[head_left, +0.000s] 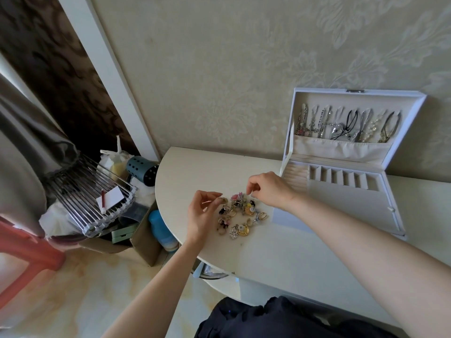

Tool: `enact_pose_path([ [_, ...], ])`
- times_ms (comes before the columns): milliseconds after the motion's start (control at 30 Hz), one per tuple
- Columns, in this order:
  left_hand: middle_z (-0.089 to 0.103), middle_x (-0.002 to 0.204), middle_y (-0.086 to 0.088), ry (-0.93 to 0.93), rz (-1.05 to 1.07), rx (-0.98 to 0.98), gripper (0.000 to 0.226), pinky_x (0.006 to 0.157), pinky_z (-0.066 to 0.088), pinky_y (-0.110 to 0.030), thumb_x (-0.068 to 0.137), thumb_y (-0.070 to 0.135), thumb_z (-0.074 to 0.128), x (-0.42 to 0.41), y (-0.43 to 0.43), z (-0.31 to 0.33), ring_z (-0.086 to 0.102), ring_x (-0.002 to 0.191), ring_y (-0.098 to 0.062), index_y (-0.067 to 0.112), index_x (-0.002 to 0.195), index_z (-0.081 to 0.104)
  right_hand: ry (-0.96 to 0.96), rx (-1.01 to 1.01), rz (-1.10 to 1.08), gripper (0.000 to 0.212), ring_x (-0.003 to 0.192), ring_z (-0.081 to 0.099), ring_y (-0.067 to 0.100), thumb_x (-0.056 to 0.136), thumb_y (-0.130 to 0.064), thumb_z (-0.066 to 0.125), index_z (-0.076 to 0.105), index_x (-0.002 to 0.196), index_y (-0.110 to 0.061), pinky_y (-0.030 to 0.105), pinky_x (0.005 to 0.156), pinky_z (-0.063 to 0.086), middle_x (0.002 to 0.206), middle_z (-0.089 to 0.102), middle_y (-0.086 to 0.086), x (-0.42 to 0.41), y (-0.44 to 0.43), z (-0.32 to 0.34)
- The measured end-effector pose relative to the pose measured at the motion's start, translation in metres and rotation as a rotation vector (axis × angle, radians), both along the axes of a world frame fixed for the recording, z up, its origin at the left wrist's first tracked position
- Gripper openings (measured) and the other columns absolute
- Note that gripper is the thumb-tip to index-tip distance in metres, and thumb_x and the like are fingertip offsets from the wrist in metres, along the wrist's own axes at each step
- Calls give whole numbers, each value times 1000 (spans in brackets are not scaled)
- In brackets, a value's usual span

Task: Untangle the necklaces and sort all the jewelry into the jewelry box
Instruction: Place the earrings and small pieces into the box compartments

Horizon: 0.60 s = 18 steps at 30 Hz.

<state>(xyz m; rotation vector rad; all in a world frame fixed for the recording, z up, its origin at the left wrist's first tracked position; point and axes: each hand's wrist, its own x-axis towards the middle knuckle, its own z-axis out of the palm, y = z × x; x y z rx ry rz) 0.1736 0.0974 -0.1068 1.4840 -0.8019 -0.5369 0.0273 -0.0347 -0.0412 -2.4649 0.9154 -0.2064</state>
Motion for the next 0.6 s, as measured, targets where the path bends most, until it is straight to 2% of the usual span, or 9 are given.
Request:
enact_pose_path([
  [100,70,86,-9,10,83,-26,13,75,52,-33,85,8,65,6,0,5,68,81,-20,11,87,53,27,9,34,24,84,59,19,83,-4,54,68,91,-21,33,75,50,88,62,0,5,2,-3],
  [167,69,83,-10,19,85,-25,12,66,51,-25,88,5,62,10,1,6,66,71,-17,12,92,53,60,-13,69,28,85,55,17,85,-6,54,67,102,-24,30,70,44,92,56,-2,10,3,-5],
  [233,69,81,-10,21,76,-5,11,60,51,-24,90,3,57,11,2,7,63,64,-16,12,96,55,98,-38,102,33,87,51,16,88,-8,54,62,114,-28,26,69,38,97,47,-3,14,6,-8],
  [333,67,84,-12,54,66,-2,8,64,56,-28,92,3,54,10,1,7,65,66,-19,10,93,58,95,-104,110,32,94,50,17,93,-14,51,57,123,-26,28,72,42,105,42,-1,22,12,-11],
  [400,65,85,-12,97,59,-2,3,69,56,-28,92,9,56,6,0,6,67,70,-18,7,93,59,51,-142,97,30,107,47,18,96,-18,48,57,125,-23,33,85,46,115,46,1,29,15,-13],
  [467,65,82,-10,113,58,16,9,71,56,-27,92,13,58,2,-1,6,67,71,-16,5,92,59,85,-163,134,31,116,43,19,98,-19,46,57,126,-23,36,95,41,124,48,1,37,19,-17],
  [533,65,81,-11,118,53,32,9,71,56,-25,91,12,59,0,-2,6,68,72,-15,4,91,59,149,-173,146,31,117,44,22,97,-14,45,59,124,-23,36,96,38,123,50,1,45,25,-24],
  [600,66,87,-12,122,52,38,5,74,56,-25,90,9,60,-1,-2,6,68,77,-17,5,93,59,159,-177,113,31,112,45,26,96,-8,45,62,119,-21,35,89,36,115,52,4,49,29,-29],
])
